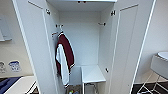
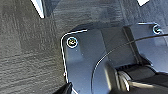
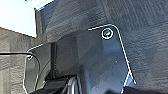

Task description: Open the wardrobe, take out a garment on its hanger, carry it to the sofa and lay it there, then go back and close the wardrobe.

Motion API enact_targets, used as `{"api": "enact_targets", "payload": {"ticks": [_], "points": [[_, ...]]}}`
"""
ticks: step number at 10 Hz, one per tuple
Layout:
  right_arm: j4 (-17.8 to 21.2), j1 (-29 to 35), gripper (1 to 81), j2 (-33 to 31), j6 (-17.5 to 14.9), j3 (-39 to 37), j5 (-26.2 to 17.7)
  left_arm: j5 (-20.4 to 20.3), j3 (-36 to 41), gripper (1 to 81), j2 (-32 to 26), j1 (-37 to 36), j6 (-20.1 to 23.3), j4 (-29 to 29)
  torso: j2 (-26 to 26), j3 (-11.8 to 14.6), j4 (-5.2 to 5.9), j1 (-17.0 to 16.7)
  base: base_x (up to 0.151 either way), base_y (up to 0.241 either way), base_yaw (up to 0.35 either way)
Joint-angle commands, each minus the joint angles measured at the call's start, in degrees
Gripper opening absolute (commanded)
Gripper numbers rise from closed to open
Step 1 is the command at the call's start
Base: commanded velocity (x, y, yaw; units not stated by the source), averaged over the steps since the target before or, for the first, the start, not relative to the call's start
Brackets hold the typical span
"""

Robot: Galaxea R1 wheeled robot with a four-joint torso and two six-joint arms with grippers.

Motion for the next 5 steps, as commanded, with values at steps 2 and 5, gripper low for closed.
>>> {"api": "enact_targets", "payload": {"ticks": [2, 5], "points": [[1.8, 8.1, 81.1, -8.8, 1.3, 4.2, -1.5, -8.4, 12.7, 81.1, -13.0, -4.6, -0.4, -1.1, 0.0, 0.0, 0.00, 0.1, 0.000, 0.000, 0.000], [6.0, 12.5, 81.1, -14.0, 1.3, 4.2, -1.6, -8.9, 12.9, 81.1, -18.9, -7.9, -1.0, -4.0, 0.0, 0.0, 0.00, 0.1, 0.000, 0.000, 0.000]]}}
